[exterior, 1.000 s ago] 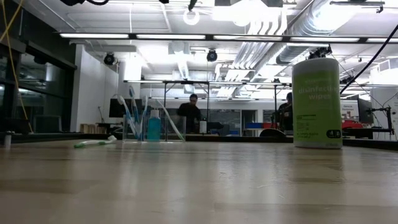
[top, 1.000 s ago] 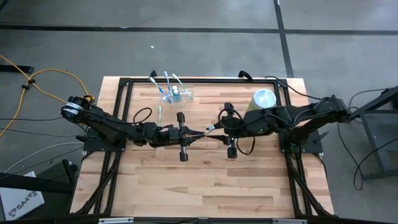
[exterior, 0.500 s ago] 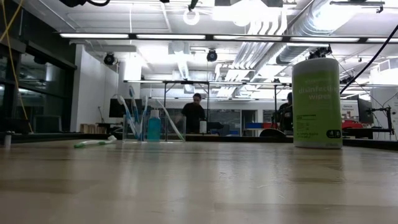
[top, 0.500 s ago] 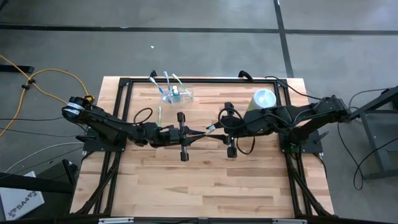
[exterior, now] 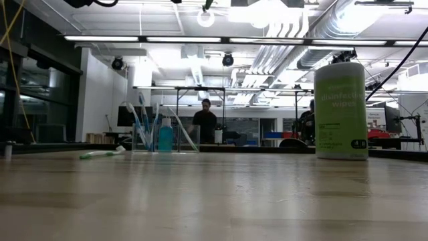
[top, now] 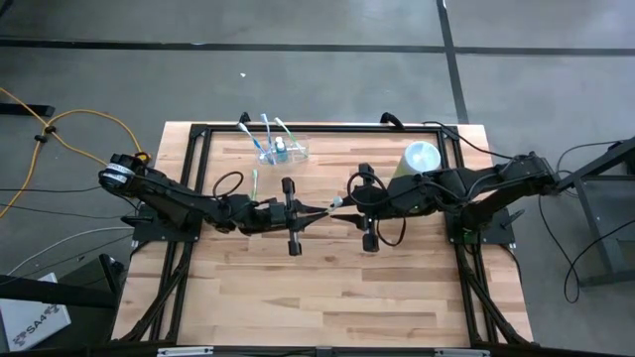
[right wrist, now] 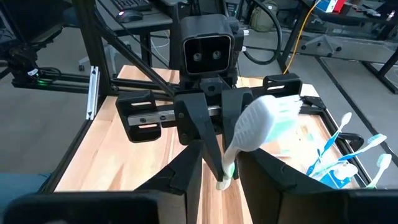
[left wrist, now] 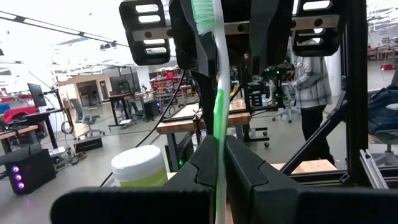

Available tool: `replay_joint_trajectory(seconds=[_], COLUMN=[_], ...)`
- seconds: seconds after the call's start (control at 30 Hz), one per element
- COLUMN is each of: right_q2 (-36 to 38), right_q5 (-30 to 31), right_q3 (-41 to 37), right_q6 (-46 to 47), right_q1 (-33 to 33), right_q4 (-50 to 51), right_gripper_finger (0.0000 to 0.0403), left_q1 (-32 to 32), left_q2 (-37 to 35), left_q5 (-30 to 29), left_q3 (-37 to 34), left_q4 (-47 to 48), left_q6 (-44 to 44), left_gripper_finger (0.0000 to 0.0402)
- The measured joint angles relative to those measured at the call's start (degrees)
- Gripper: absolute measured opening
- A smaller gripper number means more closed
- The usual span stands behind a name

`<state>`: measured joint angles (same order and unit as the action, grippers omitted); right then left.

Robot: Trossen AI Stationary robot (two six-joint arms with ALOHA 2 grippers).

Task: Pick & Place toothbrushing station
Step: Put the right green toothbrush into the right section of the transparent organizer

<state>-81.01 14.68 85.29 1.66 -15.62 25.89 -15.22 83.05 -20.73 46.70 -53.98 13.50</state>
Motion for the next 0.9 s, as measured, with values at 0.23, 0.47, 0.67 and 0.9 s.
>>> replay_joint_trajectory(seconds=[0.23, 0.47, 0.67, 0.9], right_q2=[0.00, 0.00, 0.00, 0.00], right_q5=[0.07, 0.09, 0.00, 0.04], right_q3=[0.00, 0.01, 0.01, 0.00], right_q6=[-0.05, -1.33, -1.50, -1.27], right_q1=[0.02, 0.02, 0.02, 0.02], right_q4=[-0.02, -0.63, -0.80, -0.20], right_gripper_finger=[0.0060, 0.0013, 0.0008, 0.0006], left_q1=[0.00, -0.01, -0.37, -0.81], left_q2=[0.00, 0.00, 0.00, -0.04], left_q5=[0.20, 0.28, 0.28, -0.19], left_q3=[-0.02, -0.02, -0.02, -0.05], left_q4=[-0.10, -0.20, -0.23, 1.48], left_q6=[0.02, 0.17, 0.15, -0.58], left_gripper_finger=[0.0003, 0.0003, 0.0003, 0.0047])
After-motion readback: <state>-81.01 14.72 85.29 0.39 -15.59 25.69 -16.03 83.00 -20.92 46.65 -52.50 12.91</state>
